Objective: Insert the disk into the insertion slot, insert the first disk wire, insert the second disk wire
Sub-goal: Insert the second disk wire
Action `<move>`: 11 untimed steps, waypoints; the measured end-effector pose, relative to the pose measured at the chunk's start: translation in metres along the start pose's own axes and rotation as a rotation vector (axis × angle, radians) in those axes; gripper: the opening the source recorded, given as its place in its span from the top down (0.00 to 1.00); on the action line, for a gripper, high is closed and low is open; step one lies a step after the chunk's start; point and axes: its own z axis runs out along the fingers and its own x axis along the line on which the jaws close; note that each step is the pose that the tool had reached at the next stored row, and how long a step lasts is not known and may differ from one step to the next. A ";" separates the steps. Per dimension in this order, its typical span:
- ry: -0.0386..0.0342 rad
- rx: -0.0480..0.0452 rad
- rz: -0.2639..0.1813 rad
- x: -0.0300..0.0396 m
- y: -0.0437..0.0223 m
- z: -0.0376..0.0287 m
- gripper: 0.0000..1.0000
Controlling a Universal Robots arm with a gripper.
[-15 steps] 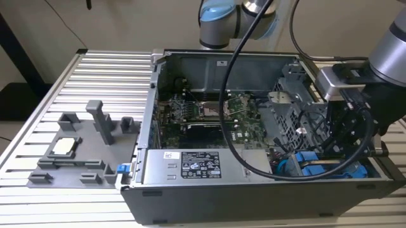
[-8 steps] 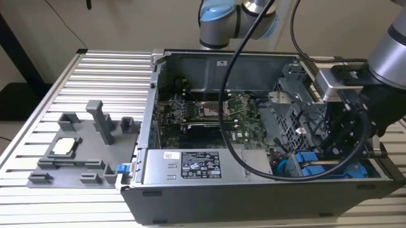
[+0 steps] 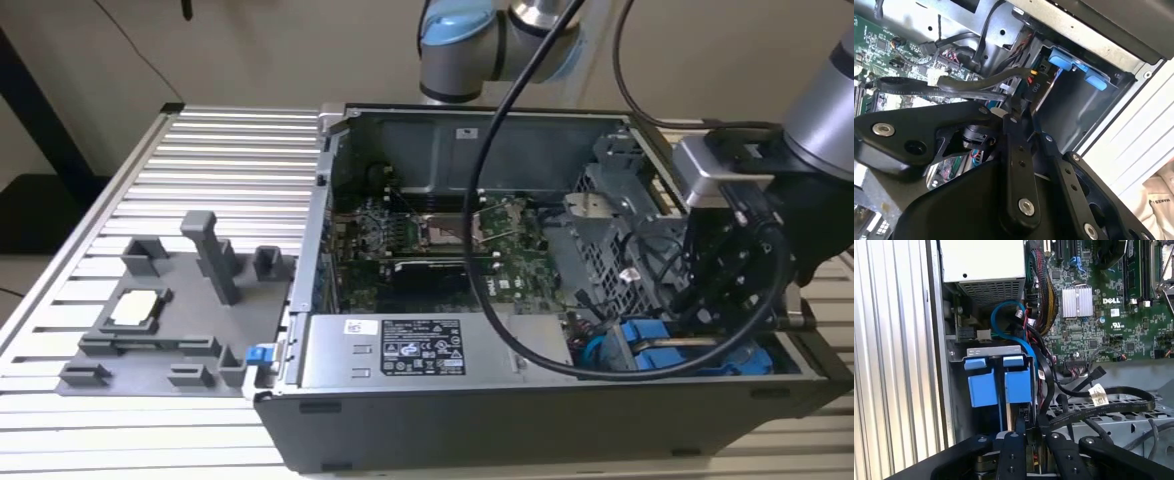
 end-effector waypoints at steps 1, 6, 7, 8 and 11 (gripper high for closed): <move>0.0004 -0.0048 0.000 0.0000 -0.0004 -0.0007 0.77; 0.0025 -0.0302 0.001 -0.0004 -0.0020 -0.0070 0.77; 0.0027 -0.0337 0.001 -0.0004 -0.0021 -0.0089 0.77; 0.0031 -0.0354 0.001 -0.0004 -0.0020 -0.0109 0.77; 0.0048 -0.0363 0.002 -0.0007 -0.0020 -0.0174 0.77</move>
